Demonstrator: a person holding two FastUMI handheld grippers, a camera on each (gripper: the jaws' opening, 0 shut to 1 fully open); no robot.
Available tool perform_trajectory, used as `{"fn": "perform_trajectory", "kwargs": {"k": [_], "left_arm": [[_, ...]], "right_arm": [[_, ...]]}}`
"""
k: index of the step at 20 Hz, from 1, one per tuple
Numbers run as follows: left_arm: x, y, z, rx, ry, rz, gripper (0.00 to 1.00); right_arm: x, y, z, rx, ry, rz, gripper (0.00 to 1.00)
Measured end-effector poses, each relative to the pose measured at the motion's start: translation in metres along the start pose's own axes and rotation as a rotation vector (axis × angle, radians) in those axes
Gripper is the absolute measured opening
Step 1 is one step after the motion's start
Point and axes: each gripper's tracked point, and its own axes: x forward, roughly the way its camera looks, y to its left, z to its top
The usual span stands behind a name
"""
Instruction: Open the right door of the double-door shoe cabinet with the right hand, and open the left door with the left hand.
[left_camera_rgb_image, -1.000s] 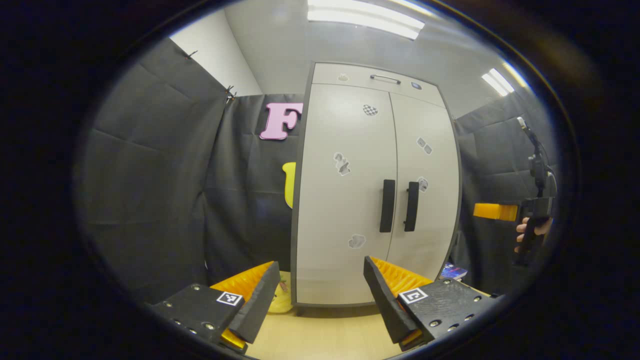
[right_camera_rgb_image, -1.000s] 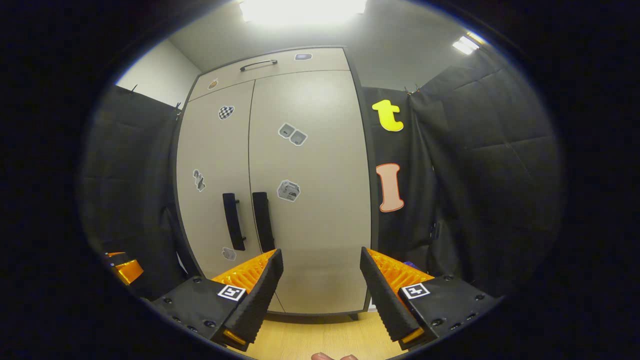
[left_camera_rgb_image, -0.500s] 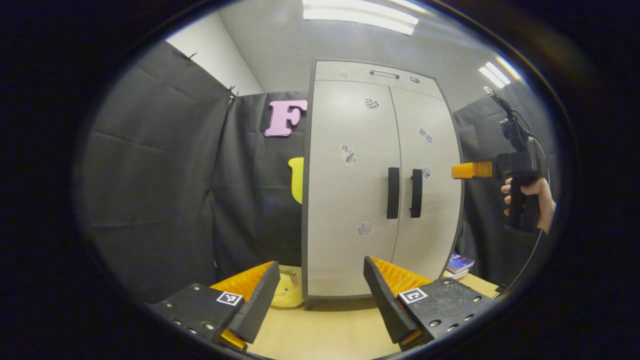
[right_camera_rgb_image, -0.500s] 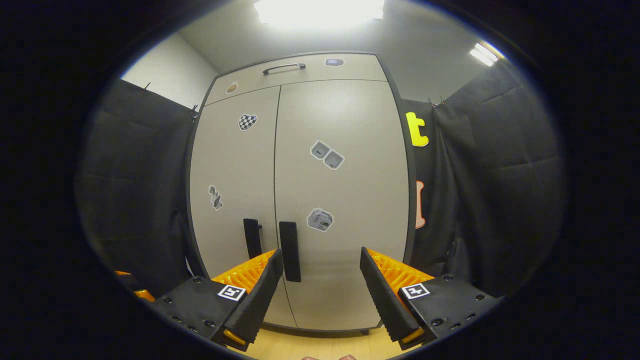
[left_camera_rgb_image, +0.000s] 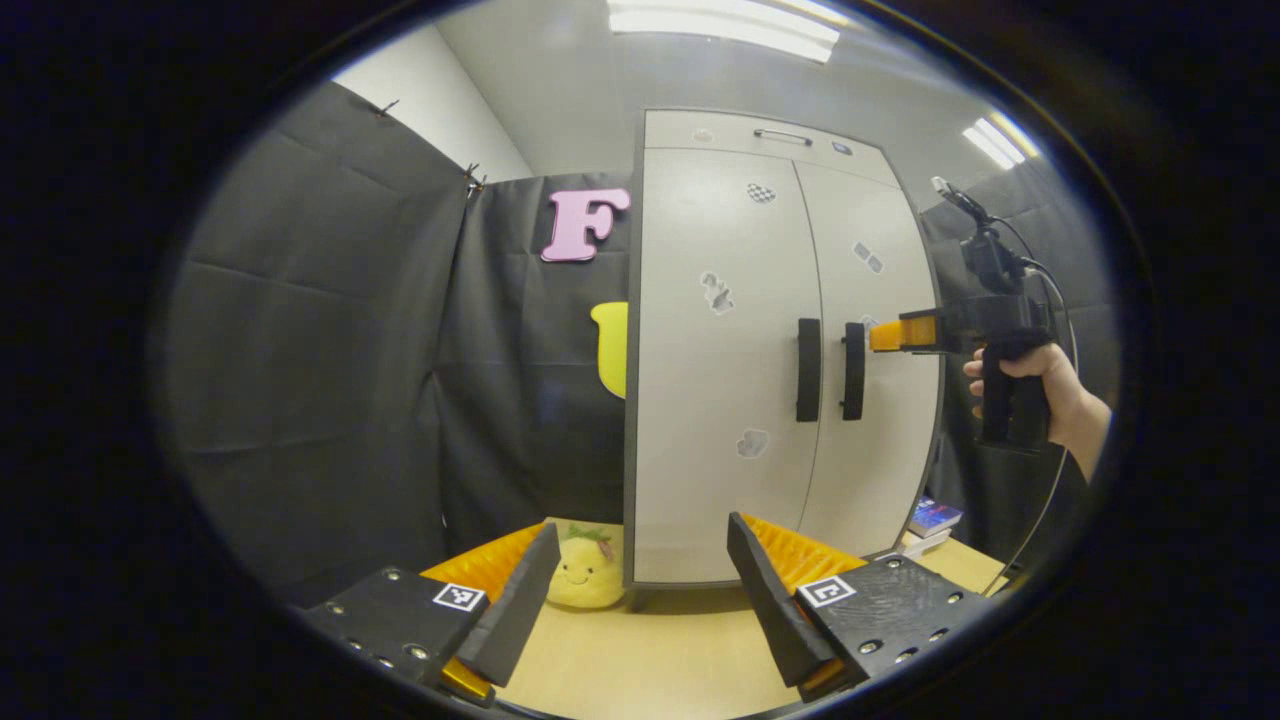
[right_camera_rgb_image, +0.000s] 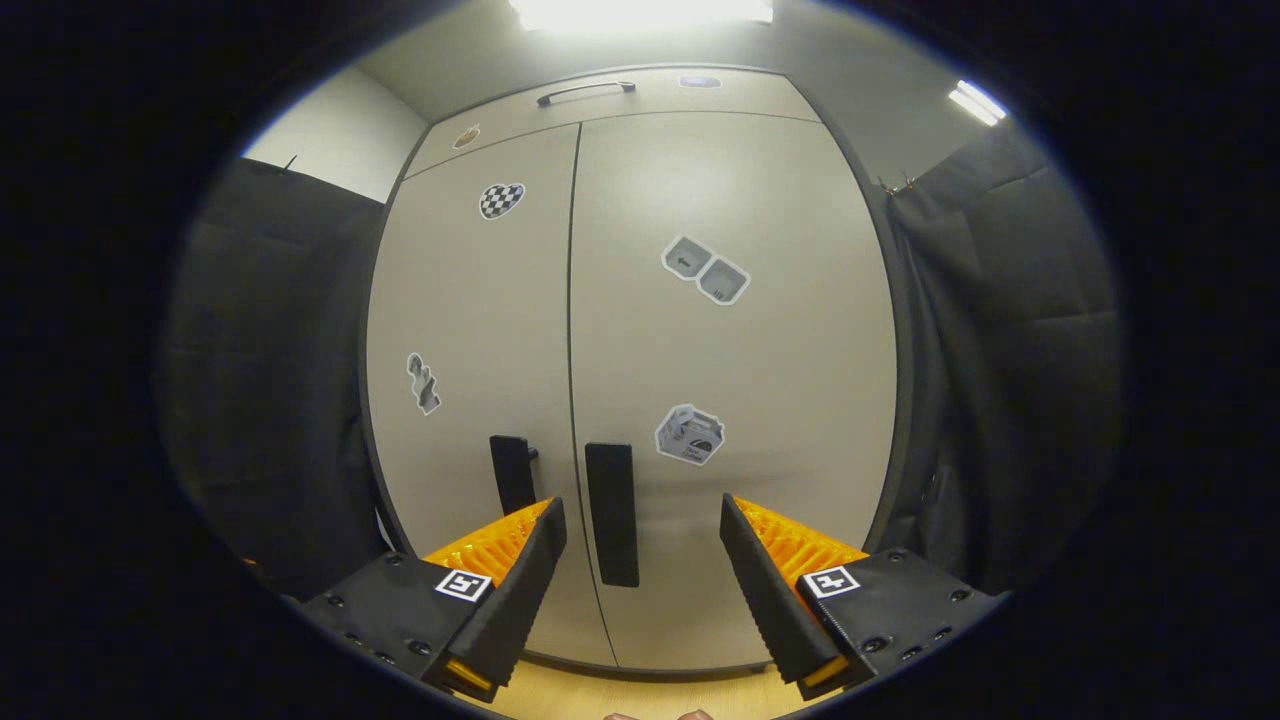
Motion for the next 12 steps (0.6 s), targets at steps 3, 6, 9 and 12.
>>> {"fn": "perform_trajectory", "kwargs": {"k": [3,6,9,12], "left_arm": [[0.003,0.002,-0.001,0.001,0.008,0.001,0.99],[0.004,0.002,0.000,0.005,0.007,0.002,0.99],[0.004,0.002,0.001,0.010,0.006,0.006,0.97],[0.004,0.002,0.001,0.005,0.011,0.013,0.97]], "right_arm": [[0.017,0.003,-0.008,0.009,0.022,-0.006,0.97],[0.032,0.005,-0.014,0.015,0.039,-0.016,0.92],[0.045,0.007,-0.019,0.019,0.051,-0.022,0.92],[0.056,0.011,-0.024,0.020,0.067,-0.027,0.92]]}}
